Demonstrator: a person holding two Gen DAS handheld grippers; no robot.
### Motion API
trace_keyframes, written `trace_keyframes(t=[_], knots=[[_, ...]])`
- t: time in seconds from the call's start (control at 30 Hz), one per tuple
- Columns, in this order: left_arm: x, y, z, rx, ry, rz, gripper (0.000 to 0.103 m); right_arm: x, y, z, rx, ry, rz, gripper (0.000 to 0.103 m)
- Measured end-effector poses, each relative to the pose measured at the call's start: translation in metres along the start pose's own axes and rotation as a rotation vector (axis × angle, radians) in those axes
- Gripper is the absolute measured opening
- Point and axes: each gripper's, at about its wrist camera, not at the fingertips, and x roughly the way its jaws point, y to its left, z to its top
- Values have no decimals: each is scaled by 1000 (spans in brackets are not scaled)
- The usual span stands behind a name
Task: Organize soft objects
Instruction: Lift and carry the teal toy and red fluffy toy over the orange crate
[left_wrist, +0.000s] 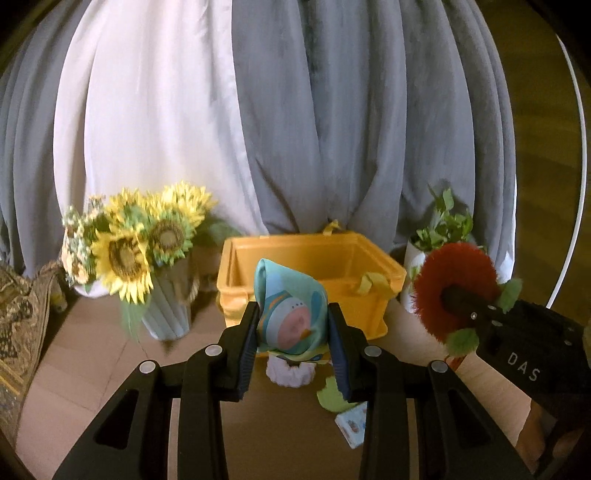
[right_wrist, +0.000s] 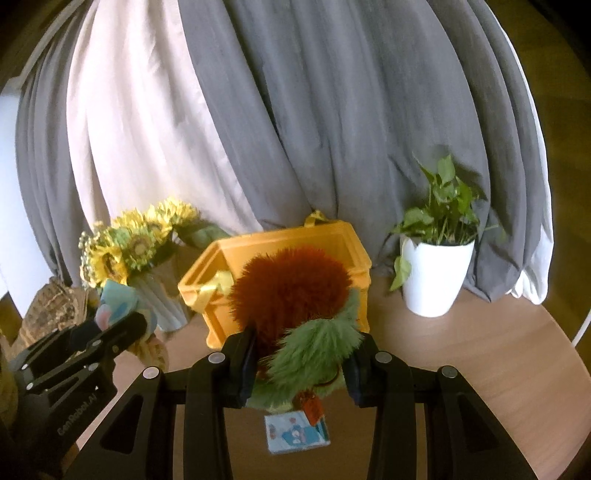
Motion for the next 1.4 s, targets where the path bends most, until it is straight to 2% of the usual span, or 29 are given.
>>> trace_keyframes(t=[0.6, 0.97, 1.4], knots=[[9, 16, 36, 20, -106, -3, 35, 4, 19, 35, -5, -124, -6, 40], [26, 23, 54, 35, -146, -9, 35, 19, 20, 54, -17, -145, -1, 40], [60, 28, 83, 44, -179, 3, 35, 58, 19, 78, -11, -156, 25, 40]])
